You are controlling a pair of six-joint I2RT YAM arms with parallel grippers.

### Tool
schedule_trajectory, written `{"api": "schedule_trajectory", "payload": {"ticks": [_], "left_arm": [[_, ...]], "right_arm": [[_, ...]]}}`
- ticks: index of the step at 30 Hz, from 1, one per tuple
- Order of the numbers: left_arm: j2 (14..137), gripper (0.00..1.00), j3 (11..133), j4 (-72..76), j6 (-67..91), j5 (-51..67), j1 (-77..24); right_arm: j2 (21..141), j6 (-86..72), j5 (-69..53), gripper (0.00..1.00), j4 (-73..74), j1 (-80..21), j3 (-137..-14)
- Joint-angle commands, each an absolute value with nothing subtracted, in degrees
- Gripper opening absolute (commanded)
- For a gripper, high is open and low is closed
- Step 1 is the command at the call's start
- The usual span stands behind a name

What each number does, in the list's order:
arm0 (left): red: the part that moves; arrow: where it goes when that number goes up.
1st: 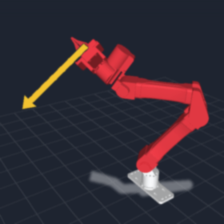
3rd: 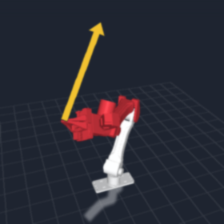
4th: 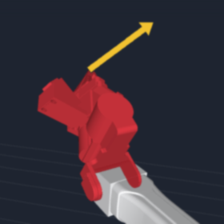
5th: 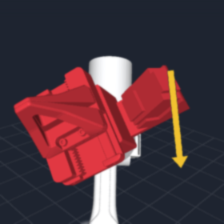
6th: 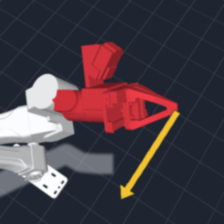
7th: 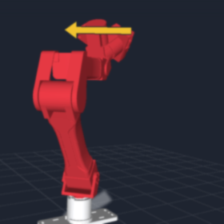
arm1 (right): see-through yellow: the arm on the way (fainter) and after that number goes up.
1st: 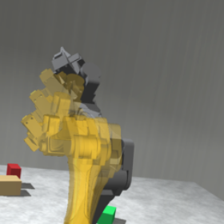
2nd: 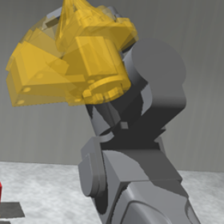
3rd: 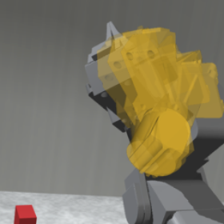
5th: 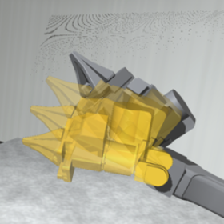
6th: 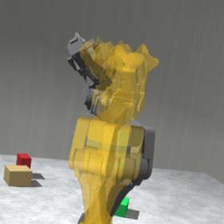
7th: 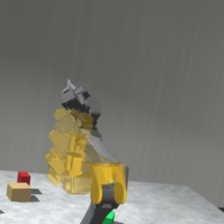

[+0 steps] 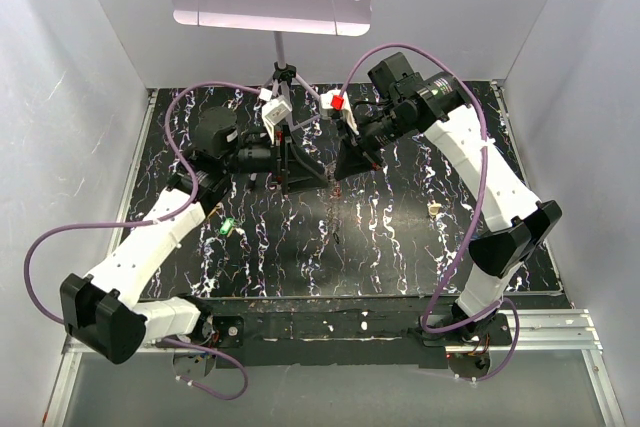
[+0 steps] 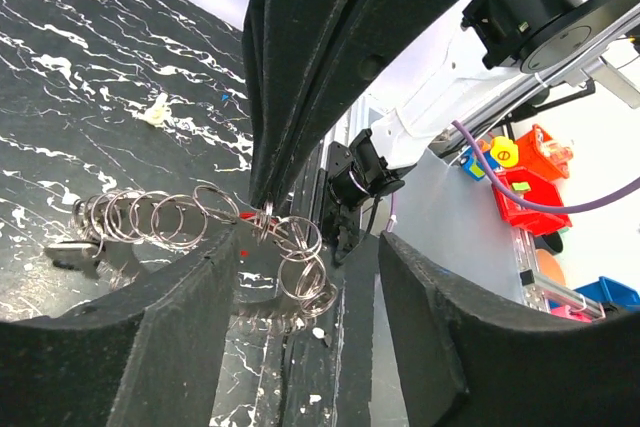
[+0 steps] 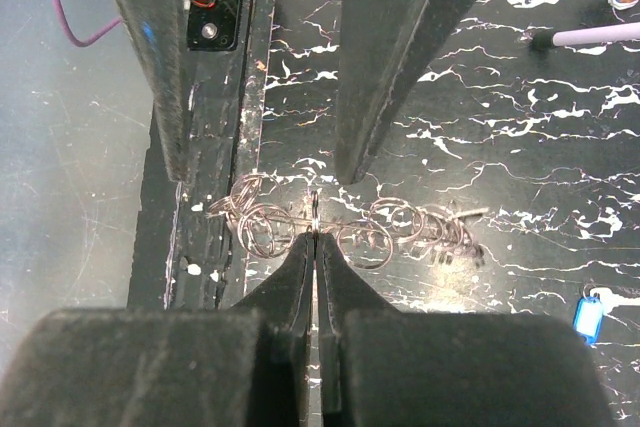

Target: Put the keys on the keyring

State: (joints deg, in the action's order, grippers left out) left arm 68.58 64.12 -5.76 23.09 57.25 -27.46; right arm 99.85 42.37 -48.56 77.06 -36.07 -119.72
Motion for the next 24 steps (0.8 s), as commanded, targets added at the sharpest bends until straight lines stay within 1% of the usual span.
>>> {"api": "schedule_trajectory", "payload": {"ticks": [1,6,8,17,20,24], "left_arm": [[70.13,0.54,65.74,-5.54,23.12,58.80,-27.95],[71.54,0.48,66.09,-6.24,22.24,58.18,-28.65],[71.89,0.43,66.53,-6.33,22.06,57.75,-28.83],[72.69,0.36,67.76,-6.24,21.62,56.69,-29.62],[72.86,0.29,67.85,-6.24,21.62,56.95,-29.71],[73.39,0.16,68.29,-7.73,20.83,58.00,-29.71]], "right_arm": [[99.67,42.98,-51.33,0.01,91.32,-36.47,-121.90],[99.76,42.80,-51.68,0.01,91.41,-36.65,-121.90],[99.76,42.71,-51.68,0.01,91.41,-36.74,-121.73],[99.76,42.63,-51.85,0.01,91.41,-36.91,-121.29],[99.67,42.54,-51.86,0.01,91.41,-36.91,-121.20],[99.67,42.54,-51.94,0.01,91.32,-36.91,-121.20]]}}
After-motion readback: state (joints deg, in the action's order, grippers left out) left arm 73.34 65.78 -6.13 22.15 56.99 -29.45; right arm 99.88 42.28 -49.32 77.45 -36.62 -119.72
